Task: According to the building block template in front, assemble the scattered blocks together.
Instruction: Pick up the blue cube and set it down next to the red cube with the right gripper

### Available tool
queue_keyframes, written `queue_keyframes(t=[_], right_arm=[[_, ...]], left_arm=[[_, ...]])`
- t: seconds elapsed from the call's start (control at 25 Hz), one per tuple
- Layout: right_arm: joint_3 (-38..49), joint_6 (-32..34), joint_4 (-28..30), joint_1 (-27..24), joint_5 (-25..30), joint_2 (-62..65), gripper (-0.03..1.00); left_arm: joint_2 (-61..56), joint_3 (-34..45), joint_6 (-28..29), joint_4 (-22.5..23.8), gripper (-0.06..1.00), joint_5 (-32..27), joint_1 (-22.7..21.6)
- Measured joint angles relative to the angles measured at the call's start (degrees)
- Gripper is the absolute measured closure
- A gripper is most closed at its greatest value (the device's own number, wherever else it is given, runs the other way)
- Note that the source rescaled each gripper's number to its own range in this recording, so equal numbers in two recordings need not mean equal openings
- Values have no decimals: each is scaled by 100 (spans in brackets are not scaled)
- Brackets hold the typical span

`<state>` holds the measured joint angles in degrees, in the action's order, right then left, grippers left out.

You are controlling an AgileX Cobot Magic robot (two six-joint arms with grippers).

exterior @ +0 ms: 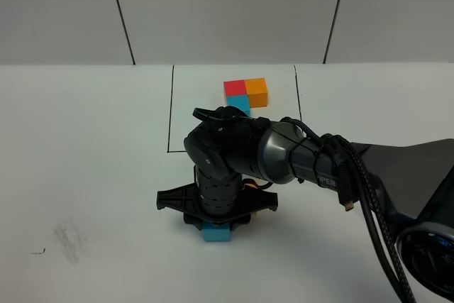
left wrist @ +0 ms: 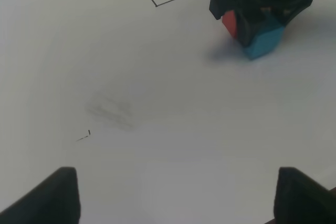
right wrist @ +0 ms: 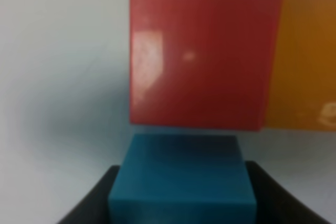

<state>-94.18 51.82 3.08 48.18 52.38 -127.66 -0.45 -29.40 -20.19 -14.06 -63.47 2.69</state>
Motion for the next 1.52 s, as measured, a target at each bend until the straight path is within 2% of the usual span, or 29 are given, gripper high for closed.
queue_keyframes(t=[1.52], right_arm=[[0, 24, 94, -38, -310, -151, 77]], left_arm=[[0, 0, 0, 21, 9, 0, 0]])
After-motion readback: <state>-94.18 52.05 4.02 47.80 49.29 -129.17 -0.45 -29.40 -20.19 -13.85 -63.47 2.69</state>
